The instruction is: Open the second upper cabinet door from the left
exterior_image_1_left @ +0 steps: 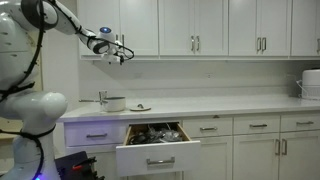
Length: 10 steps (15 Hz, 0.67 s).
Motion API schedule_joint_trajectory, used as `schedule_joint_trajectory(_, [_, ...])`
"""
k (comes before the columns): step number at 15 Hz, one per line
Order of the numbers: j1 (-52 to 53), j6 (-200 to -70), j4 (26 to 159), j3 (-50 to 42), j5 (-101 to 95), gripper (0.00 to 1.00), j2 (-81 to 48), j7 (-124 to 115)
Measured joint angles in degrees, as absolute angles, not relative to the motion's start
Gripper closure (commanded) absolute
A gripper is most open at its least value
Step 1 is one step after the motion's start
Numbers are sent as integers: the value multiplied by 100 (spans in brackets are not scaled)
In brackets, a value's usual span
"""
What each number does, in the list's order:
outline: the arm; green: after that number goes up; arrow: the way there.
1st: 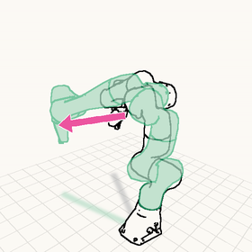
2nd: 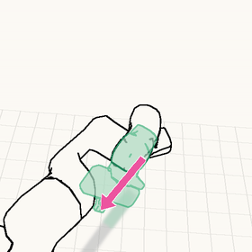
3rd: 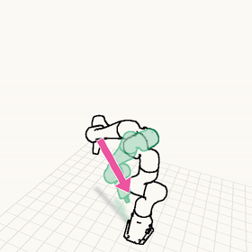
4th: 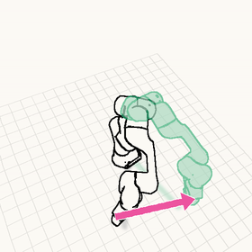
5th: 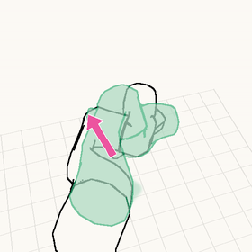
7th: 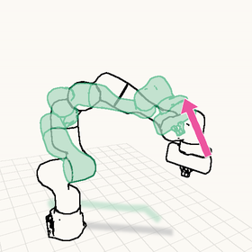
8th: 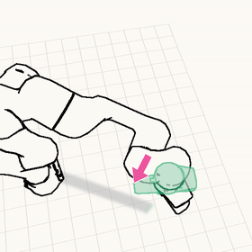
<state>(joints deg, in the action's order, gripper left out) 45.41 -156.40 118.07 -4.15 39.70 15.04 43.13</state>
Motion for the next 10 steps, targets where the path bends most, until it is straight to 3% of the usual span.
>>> schedule_joint_trajectory(10, [4872,-15505,10873,-793,5195,0,1105,5792])
